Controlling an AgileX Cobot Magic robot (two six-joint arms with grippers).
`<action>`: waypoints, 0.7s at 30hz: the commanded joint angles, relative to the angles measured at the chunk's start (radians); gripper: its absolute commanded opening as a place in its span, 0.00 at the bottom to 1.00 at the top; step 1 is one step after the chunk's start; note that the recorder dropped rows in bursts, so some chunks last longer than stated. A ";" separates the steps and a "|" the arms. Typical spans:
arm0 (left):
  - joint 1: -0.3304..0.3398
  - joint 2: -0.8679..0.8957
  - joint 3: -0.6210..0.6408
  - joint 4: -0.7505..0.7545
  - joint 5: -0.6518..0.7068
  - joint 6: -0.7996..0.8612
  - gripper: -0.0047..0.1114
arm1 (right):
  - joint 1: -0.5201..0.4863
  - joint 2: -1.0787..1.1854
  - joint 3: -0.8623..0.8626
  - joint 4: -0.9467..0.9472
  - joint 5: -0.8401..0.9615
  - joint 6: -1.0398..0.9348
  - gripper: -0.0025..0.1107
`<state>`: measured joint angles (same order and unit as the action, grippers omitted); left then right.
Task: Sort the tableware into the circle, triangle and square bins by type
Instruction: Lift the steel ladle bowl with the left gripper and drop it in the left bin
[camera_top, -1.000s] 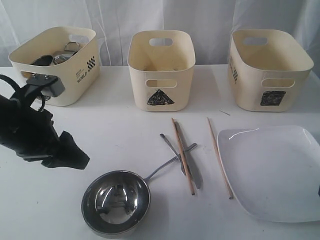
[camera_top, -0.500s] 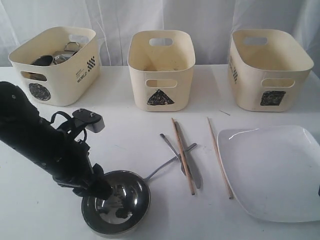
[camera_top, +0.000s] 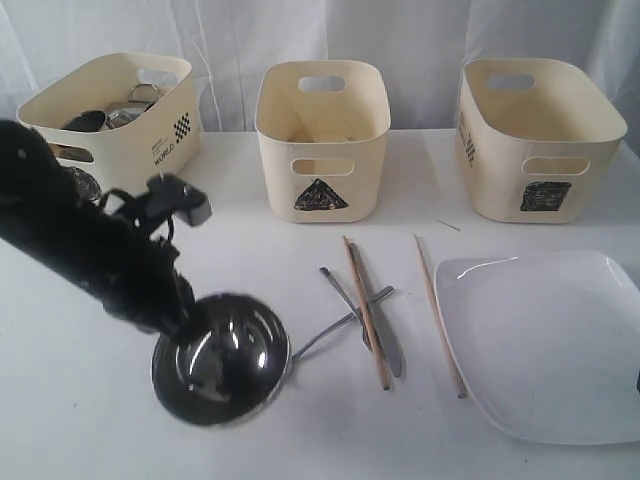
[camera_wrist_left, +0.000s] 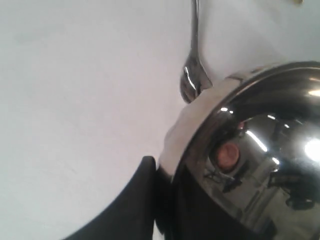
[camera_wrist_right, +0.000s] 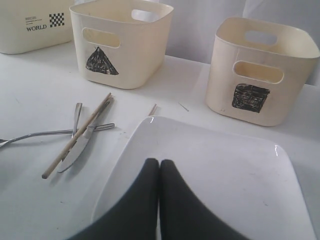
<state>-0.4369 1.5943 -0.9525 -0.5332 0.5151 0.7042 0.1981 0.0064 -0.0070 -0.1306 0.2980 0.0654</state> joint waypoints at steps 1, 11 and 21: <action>-0.004 -0.094 -0.123 0.163 -0.071 -0.141 0.04 | 0.002 -0.006 0.007 0.002 -0.007 0.000 0.02; 0.219 -0.026 -0.401 0.411 -0.402 -0.451 0.04 | 0.002 -0.006 0.007 0.002 -0.007 0.000 0.02; 0.364 0.241 -0.690 0.411 -0.500 -0.451 0.04 | 0.002 -0.006 0.007 0.002 -0.007 0.000 0.02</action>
<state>-0.0988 1.7675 -1.5734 -0.1138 0.0271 0.2657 0.1981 0.0064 -0.0070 -0.1306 0.2980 0.0654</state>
